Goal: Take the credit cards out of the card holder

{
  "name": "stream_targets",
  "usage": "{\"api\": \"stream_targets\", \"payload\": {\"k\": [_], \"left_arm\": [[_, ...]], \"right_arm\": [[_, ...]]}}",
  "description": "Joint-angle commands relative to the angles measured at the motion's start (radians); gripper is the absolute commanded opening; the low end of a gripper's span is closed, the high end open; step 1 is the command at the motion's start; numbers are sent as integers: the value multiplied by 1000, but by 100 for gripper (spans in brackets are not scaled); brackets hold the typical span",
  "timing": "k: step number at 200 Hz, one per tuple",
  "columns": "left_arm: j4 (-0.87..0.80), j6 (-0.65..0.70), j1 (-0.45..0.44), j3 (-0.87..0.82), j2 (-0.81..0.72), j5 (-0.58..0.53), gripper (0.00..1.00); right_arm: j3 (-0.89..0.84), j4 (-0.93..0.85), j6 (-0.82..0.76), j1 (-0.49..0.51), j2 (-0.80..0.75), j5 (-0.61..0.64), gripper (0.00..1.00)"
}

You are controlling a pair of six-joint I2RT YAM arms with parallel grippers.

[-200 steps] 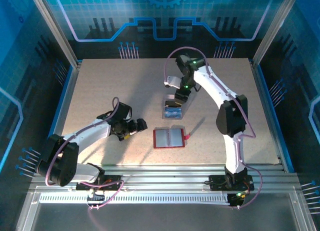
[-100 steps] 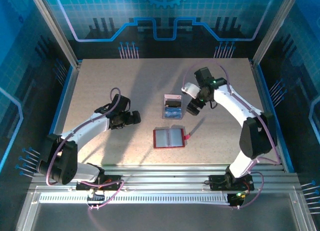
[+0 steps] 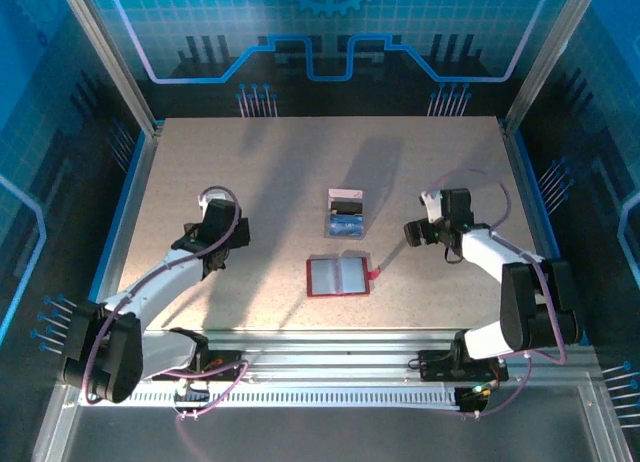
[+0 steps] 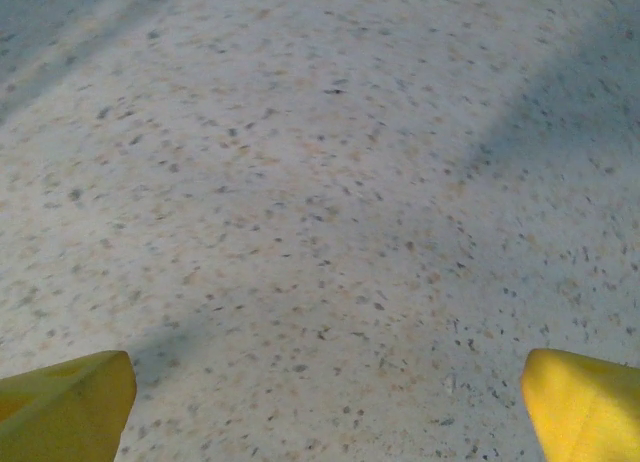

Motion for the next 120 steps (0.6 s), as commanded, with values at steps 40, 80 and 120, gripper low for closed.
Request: {"api": "stream_targets", "payload": {"k": [40, 80, 120], "left_arm": [[663, 194, 100, -240, 6, 103, 99], [952, 201, 163, -307, 79, 215, 99], [1108, 188, 217, -280, 236, 326, 100]], "right_arm": [[-159, 505, 113, -17, -67, 31, 100], [-206, 661, 108, -17, -53, 23, 100], [-265, 920, 122, -19, 87, 35, 100]]}}
